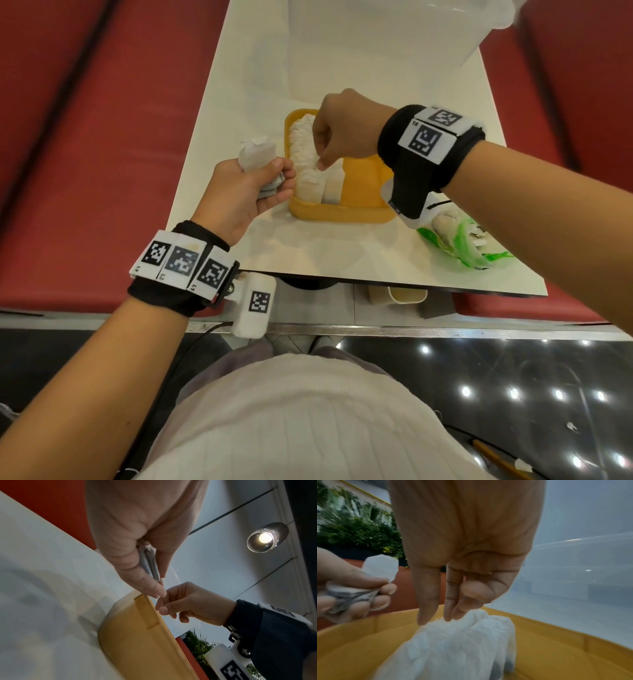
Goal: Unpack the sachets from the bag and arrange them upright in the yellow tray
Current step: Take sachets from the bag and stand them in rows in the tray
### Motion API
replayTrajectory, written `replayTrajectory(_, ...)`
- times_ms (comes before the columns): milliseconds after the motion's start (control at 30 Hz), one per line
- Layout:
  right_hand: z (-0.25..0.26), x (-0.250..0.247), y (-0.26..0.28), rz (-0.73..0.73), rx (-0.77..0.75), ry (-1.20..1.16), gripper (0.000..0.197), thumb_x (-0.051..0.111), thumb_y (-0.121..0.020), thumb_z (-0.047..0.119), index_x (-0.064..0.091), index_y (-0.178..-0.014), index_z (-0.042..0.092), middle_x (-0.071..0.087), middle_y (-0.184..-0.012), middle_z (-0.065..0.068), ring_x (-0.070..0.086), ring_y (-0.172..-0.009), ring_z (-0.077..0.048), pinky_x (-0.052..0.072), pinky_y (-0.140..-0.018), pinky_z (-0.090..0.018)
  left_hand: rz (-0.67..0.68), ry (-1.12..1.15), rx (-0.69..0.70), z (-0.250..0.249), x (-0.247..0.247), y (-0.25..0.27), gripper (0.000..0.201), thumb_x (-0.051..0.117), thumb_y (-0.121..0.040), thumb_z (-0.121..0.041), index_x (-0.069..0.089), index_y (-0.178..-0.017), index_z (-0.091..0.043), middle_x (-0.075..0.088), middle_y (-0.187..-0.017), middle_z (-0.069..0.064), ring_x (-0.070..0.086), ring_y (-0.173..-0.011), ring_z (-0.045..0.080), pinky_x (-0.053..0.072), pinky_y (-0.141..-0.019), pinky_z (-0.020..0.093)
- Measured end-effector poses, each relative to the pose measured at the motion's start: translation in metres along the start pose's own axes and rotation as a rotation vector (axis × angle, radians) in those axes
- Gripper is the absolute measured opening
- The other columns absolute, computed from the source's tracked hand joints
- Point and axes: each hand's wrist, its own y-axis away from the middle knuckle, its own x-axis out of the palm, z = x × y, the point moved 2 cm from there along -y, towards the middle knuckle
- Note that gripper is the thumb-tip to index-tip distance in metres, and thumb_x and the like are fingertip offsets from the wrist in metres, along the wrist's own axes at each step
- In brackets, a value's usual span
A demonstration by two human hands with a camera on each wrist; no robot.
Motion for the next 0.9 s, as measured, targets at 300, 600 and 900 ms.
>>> replayTrajectory(300, 0.021, 0.015, -0.017, 0.178, -0.084, 0.266, 0.018, 0.071, -0.085, 0.023, 0.07, -0.097, 0.01, 0.062, -0.085, -0.001, 0.055, -0.08, -0.019, 0.036, -0.053, -0.023, 0.002, 0.016, -0.018, 0.001, -0.001, -0.001, 0.015, 0.057, -0.096, -0.013, 0.068, -0.096, -0.004, 0.073, -0.085, 0.005, 0.071, -0.079, 0.013, 0.058, -0.074, 0.023)
replayTrajectory(600, 0.022, 0.012, -0.026, 0.119, -0.093, 0.06, 0.003, 0.073, -0.079, 0.013, 0.071, -0.08, 0.011, 0.073, -0.077, -0.006, 0.064, -0.058, -0.015, 0.058, -0.074, -0.033, -0.007, 0.028, -0.018, -0.001, -0.002, 0.001, 0.015, 0.055, -0.097, -0.013, 0.068, -0.096, -0.005, 0.072, -0.089, 0.006, 0.071, -0.081, 0.014, 0.058, -0.075, 0.023)
replayTrajectory(900, -0.004, -0.007, -0.016, 0.043, -0.028, -0.084, 0.013, 0.074, -0.08, 0.02, 0.07, -0.078, 0.007, 0.07, -0.069, -0.002, 0.061, -0.05, -0.008, 0.053, -0.058, -0.025, -0.005, 0.04, -0.021, -0.002, -0.002, 0.001, 0.015, 0.055, -0.097, -0.013, 0.067, -0.098, -0.003, 0.071, -0.089, 0.007, 0.071, -0.08, 0.014, 0.057, -0.073, 0.022)
